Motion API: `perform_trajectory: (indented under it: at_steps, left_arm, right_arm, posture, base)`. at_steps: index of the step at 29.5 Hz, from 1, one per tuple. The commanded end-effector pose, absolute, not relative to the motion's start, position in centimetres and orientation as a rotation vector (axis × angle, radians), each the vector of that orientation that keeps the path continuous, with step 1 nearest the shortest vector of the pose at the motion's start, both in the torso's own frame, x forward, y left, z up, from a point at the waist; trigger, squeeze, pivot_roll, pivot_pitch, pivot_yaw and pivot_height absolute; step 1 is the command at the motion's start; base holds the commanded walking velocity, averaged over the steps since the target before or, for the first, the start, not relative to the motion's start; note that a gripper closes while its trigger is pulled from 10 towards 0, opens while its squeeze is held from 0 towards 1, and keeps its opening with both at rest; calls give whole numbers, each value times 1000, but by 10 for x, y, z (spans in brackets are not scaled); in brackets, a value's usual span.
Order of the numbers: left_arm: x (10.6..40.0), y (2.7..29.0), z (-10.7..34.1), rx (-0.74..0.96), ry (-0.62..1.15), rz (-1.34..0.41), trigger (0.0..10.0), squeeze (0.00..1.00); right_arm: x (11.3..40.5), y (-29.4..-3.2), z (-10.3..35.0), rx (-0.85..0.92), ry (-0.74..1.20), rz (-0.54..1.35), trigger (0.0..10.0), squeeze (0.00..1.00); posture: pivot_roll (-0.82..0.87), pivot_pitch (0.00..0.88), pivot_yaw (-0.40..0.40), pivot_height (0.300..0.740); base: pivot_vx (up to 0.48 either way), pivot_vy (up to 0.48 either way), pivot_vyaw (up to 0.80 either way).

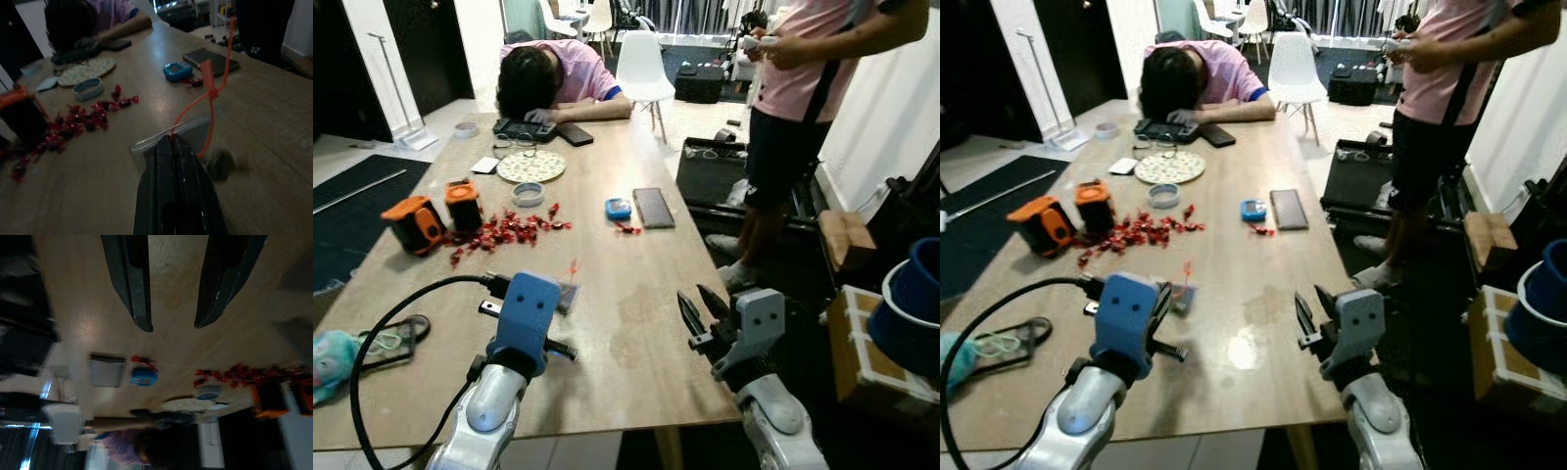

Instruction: Hang keys on a hook

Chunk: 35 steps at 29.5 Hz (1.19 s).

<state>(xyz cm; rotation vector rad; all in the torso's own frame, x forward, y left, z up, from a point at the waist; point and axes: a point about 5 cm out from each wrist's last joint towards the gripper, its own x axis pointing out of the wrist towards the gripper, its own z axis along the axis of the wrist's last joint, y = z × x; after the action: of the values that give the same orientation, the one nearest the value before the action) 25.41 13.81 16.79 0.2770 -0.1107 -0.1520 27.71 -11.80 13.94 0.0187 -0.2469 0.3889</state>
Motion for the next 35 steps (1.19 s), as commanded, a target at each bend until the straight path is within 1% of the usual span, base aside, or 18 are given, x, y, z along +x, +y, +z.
perform_trajectory:
  at_steps: [1, 11, 13, 35]
  left_arm:
    - [254, 135, 165, 285, -97, -158, 10000, 0]
    - [255, 137, 164, 289, -90, -155, 10000, 0]
    - [255, 137, 164, 287, -89, -153, 10000, 0]
    - [255, 139, 163, 281, -84, -131, 10000, 0]
  right_arm:
    - [275, -126, 134, 13, -224, 367, 10000, 0]
    - [276, -125, 134, 15, -224, 368, 10000, 0]
    - [276, -125, 134, 16, -224, 368, 10000, 0]
    - [277, -124, 134, 24, -227, 370, 10000, 0]
  posture:
    - [77, 78, -13, 740]
    - [81, 79, -12, 740]
    - [82, 79, -12, 740]
    - [92, 77, -11, 740]
  base:
    - [270, -394, 0]
    - [308, -364, 0]
    - [289, 0, 0]
    - [0, 0, 0]
